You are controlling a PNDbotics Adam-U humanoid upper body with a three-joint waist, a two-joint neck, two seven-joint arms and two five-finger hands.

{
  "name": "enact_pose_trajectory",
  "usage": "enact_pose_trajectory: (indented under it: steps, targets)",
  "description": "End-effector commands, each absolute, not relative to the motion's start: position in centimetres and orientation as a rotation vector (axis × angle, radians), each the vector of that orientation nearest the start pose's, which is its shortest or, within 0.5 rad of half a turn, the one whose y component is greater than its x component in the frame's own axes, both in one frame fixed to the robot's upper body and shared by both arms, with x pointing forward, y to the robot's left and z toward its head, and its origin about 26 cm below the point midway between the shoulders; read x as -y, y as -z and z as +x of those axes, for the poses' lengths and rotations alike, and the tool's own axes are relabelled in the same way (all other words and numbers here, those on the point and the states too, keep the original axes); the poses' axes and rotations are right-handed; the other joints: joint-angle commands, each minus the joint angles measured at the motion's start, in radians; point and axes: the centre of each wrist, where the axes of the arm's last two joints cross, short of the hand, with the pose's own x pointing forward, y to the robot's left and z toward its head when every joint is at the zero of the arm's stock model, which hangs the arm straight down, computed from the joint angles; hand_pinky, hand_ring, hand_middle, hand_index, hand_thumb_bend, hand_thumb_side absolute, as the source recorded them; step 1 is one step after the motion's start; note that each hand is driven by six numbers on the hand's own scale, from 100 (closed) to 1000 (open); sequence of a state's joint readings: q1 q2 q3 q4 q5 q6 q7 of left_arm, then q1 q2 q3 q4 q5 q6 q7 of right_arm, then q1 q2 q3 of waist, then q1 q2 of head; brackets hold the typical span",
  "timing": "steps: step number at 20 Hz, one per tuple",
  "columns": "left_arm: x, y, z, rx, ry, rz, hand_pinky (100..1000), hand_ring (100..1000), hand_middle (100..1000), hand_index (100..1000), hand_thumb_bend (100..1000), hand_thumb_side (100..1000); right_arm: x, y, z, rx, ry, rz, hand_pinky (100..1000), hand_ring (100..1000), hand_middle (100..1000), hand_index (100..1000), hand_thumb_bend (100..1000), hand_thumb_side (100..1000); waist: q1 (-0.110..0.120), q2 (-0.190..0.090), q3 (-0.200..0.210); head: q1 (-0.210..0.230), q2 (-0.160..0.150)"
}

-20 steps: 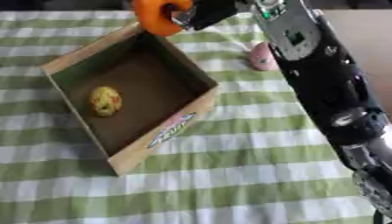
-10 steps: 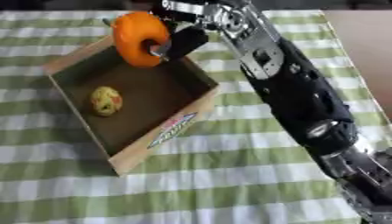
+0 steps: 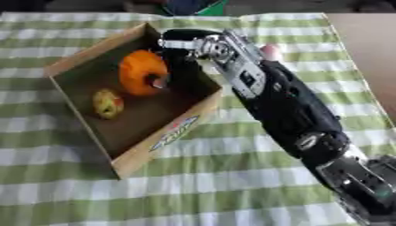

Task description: Pick up objects on the table and place them in the box.

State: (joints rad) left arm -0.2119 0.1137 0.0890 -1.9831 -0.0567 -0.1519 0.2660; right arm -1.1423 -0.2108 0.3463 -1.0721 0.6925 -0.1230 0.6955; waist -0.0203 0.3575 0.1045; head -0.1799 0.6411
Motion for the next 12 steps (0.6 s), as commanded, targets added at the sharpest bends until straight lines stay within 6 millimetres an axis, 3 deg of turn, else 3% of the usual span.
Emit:
enact_pose_trajectory:
  steps: [1, 3, 5, 9, 12]
  targets:
    - [-25.7, -16.7, 29.2, 2.374, -0.166, 0.284, 573, 714, 696, 774, 100, 983, 9.5, -27.0, 45.9, 1.542, -1.946, -0.470, 716, 766, 613, 849, 100, 499, 0.003, -0.022, 0.001, -0.003, -0.009]
    - [-25.7, -16.7, 29.2, 2.374, -0.166, 0.283, 573, 715, 696, 774, 100, 983, 9.4, -26.9, 46.0, 1.521, -1.978, -0.473, 730, 791, 685, 896, 131, 594, 0.004, -0.022, 0.001, -0.002, -0.009]
    - [-25.7, -16.7, 29.2, 2.373, -0.165, 0.283, 573, 715, 696, 774, 100, 983, 9.4, -26.8, 46.0, 1.498, -2.004, -0.472, 743, 808, 747, 935, 329, 619, 0.004, -0.022, 0.001, -0.002, -0.009]
    - [-25.7, -16.7, 29.2, 2.373, -0.166, 0.282, 573, 715, 695, 773, 100, 984, 9.5, -27.0, 46.0, 1.491, -2.022, -0.428, 783, 839, 807, 970, 517, 662, 0.005, -0.021, 0.000, -0.002, -0.010]
    - [-25.7, -16.7, 29.2, 2.371, -0.165, 0.282, 574, 716, 696, 773, 100, 984, 9.7, -28.3, 45.7, 1.547, -1.993, -0.396, 791, 838, 799, 971, 550, 694, 0.006, -0.021, -0.001, 0.000, -0.006]
